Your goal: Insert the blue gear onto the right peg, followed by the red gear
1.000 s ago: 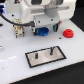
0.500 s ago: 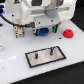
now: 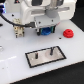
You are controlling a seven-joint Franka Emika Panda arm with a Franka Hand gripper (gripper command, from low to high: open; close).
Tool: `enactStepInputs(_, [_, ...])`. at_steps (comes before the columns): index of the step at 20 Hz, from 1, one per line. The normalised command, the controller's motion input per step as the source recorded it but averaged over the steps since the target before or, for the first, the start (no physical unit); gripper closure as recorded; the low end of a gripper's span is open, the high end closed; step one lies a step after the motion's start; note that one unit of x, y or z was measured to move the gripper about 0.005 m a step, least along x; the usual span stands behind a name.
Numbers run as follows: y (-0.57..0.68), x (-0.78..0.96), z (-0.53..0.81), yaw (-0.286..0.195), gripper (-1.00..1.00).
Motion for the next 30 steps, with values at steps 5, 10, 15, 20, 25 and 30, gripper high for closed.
enactStepInputs(5, [0.0, 0.19, 0.37, 0.0, 1.0])
enactStepInputs(10, [-0.03, 0.47, 0.48, 0.0, 1.0])
enactStepInputs(15, [-0.1, 0.64, 0.47, 0.0, 1.0])
enactStepInputs(20, [-0.15, 0.74, 0.43, 0.0, 1.0])
enactStepInputs(25, [-0.17, 0.79, 0.36, 0.0, 1.0])
enactStepInputs(30, [-0.18, 0.8, 0.26, 0.0, 1.0])
